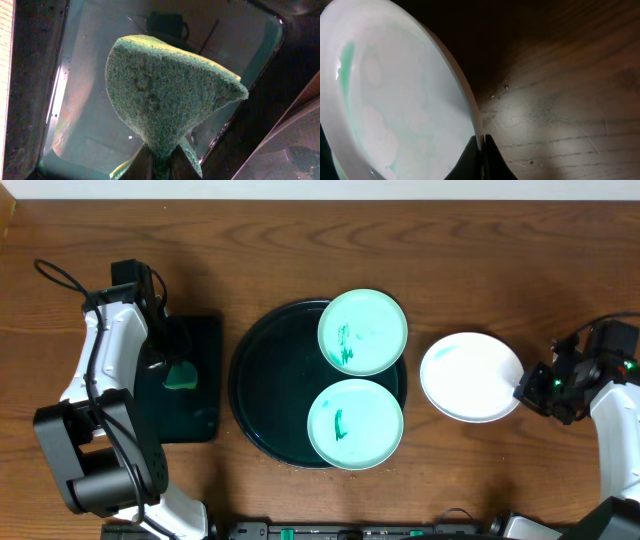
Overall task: Clean dirty plates on tray and stack at the side
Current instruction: 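Lower the white plate onto the table and release it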
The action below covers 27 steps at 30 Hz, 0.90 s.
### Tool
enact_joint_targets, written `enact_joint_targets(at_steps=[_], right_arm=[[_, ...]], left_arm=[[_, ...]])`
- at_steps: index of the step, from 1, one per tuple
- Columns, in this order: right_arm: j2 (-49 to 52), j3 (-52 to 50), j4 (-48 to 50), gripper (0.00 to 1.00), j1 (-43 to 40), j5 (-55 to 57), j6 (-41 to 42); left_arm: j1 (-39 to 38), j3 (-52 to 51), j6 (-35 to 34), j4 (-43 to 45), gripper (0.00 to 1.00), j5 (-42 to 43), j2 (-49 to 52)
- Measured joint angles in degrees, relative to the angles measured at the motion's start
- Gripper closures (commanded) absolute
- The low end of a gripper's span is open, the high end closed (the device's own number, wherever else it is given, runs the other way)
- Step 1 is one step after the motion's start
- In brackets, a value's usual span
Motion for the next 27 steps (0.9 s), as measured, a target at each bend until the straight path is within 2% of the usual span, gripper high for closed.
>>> enact_joint_targets(at_steps=[19, 20, 22, 27], right_arm=[[0.0, -12.33, 12.07, 0.99, 0.0, 1.29, 1.88], [0.0, -12.48, 12.52, 0.96, 0.04, 1.36, 1.88], [0.0, -12.5, 13.68, 0.81, 0.07, 1.25, 1.9], [-0.02, -12.35, 14.6, 0.65, 0.26, 0.37, 1.64]], left_arm=[[0.0, 0.0, 0.0, 0.22, 0.92, 0.0, 0.0], [0.0, 0.0, 0.0, 0.24, 0.93, 0.02, 0.0], [0.0, 0.0, 0.0, 0.24, 0.93, 0.0, 0.0], [0.0, 0.0, 0.0, 0.24, 0.93, 0.02, 0.0]])
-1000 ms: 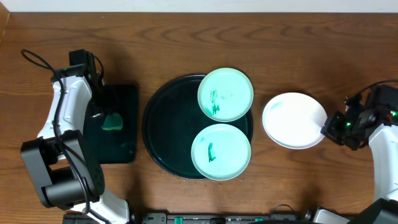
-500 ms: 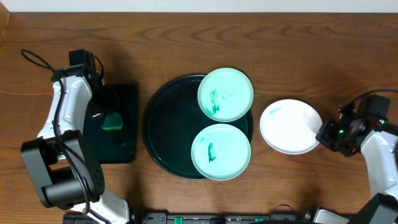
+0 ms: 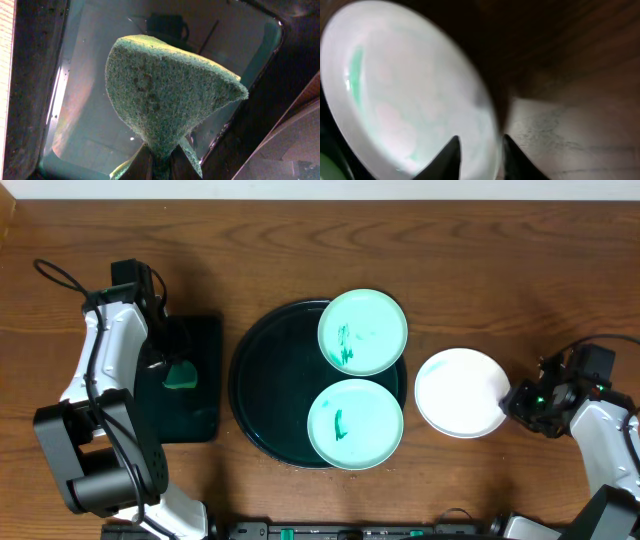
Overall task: Clean dirty plates on tray and stack at the side
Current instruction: 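Lower the white plate onto the table and release it, then move right gripper to the lower pale green plate rim and grasp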
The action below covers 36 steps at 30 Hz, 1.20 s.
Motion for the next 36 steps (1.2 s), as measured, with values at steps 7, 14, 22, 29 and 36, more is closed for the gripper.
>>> enact_joint_targets(at_steps=[7, 14, 22, 29, 36], right_arm=[[-0.24, 7.93, -9.16, 0.6, 0.37, -1.29, -0.55], [-0.98, 13.42, -11.17, 0.58, 1.11, -1.73, -1.9], [-0.98, 13.44, -9.81, 0.53, 7.19, -1.99, -3.65], [-0.98, 13.44, -8.44, 0.53, 10.97, -2.34, -3.65], [-0.98, 13.44, -8.41, 0.53, 11.34, -2.34, -3.65]], left_arm=[[0.0, 0.0, 0.0, 0.5, 0.93, 0.0, 0.0], [0.0, 0.0, 0.0, 1.07, 0.93, -0.02, 0.0], [0.0, 0.0, 0.0, 1.11, 0.93, -0.02, 0.0], [0.0, 0.0, 0.0, 1.14, 0.93, -0.02, 0.0], [0.0, 0.0, 0.0, 1.27, 0.93, 0.0, 0.0]])
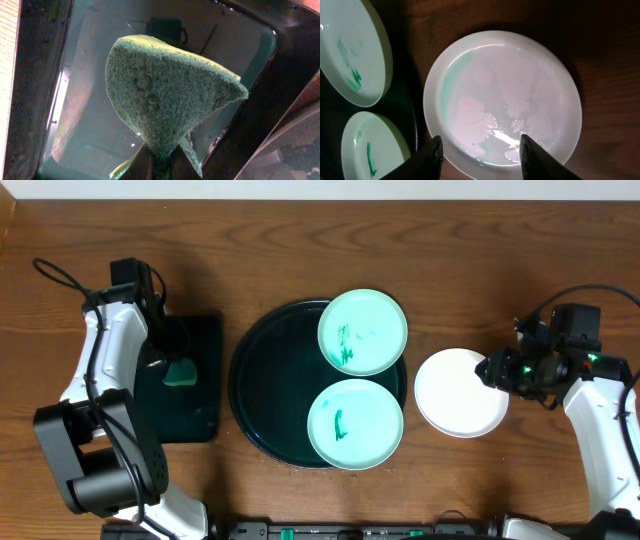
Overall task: Clean dirty plates on tray and stack at the side
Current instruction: 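Move right gripper to the lower pale green plate rim and grasp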
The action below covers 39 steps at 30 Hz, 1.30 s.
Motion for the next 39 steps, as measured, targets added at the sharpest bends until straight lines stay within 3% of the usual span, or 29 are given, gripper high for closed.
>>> enact_joint_targets(at_steps=[24, 39], right_arm=[[0.0, 0.0, 0.48, 0.54, 0.96, 0.07, 0.0], [0.02, 0.09, -1.99, 0.53, 22.23, -1.92, 2.56]], left_arm=[[0.0, 0.0, 0.0, -0.04, 0.93, -0.02, 0.0], [0.0, 0.0, 0.72, -0.46, 0.93, -0.02, 0.0]])
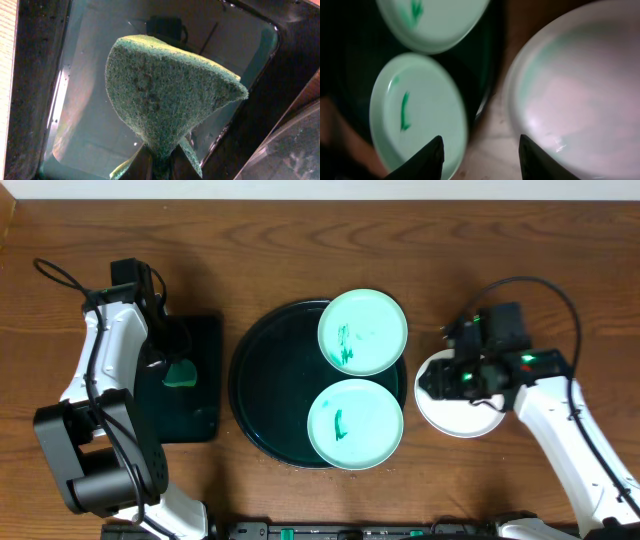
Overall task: Clean dirty plates on tray and stack at the side
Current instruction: 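Move right gripper to the lower pale green plate rim and grasp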
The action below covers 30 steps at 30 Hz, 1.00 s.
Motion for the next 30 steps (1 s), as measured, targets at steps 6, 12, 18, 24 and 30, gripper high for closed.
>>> enact_joint_targets(at_steps=[6, 12, 18, 24, 30], right_arm=[[1.53, 0.0, -3.04, 0.52, 6.82, 0.22, 0.96], [7.37, 0.0, -1.75, 0.56, 10.95, 1.99, 1.66], [13.92, -0.02, -0.81, 0.73, 13.29, 4.24, 3.02], [15.87, -0.11, 0.79, 0.89, 13.33, 5.05, 3.63], [16.96, -0.13, 3.65, 0.99, 15.06, 4.76, 4.13]], left_arm=[[0.0, 0.0, 0.26, -0.11, 0.93, 0.02, 0.0], [0.0, 0.0, 0.52, -0.46, 0.92, 0.0, 0.0], [0.0, 0.0, 0.66, -0.46, 0.93, 0.02, 0.0], [0.0, 0.0, 0.68, -0.57, 0.93, 0.0, 0.0], [0.0, 0.0, 0.66, -1.31, 0.93, 0.0, 0.0]])
